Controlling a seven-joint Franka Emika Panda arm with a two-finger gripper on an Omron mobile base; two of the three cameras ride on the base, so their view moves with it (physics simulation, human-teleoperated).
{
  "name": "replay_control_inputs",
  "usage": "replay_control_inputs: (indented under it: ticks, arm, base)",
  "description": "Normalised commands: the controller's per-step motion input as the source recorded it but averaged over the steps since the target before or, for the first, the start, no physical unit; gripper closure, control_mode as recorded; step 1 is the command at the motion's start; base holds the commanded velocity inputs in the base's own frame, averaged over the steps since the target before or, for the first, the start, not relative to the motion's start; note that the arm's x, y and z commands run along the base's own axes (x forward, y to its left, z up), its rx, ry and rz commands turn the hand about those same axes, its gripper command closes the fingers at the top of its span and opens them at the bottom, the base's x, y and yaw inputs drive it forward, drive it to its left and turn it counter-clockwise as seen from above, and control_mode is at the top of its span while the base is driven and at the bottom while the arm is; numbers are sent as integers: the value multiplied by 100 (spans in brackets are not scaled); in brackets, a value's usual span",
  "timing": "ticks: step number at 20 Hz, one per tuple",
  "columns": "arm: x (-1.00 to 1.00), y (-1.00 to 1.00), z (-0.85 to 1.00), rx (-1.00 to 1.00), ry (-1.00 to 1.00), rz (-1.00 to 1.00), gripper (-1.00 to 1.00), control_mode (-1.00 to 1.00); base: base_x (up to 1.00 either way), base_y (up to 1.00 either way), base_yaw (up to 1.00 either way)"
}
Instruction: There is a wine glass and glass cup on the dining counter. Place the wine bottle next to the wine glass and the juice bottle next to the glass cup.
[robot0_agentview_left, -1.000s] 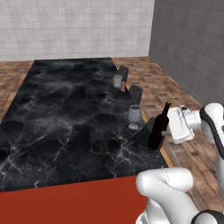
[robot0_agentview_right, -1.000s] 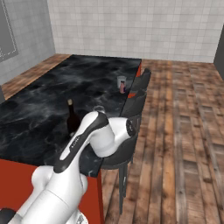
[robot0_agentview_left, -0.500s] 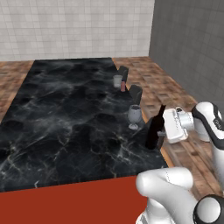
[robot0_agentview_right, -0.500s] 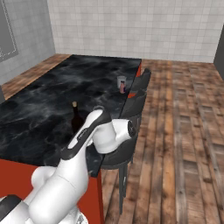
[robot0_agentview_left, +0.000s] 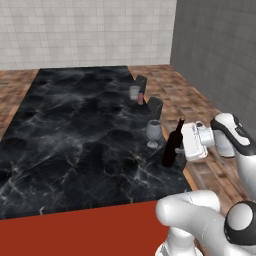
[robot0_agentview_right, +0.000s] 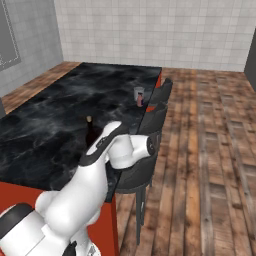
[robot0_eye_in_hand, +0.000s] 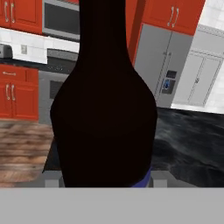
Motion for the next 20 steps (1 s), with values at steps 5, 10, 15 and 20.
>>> replay_control_inputs:
  ticks: [5, 10, 15, 20]
  arm:
    - [24, -7, -17, 0, -4, -2, 100, -100]
    - [25, -4, -17, -1, 0, -7, 100, -100]
    - [21, 0, -16, -1, 0, -6, 100, -100]
    - [19, 0, -15, -1, -2, -5, 100, -100]
  base:
    - [0, 0, 0]
    - [0, 0, 0]
    - [0, 0, 0]
    - [0, 0, 0]
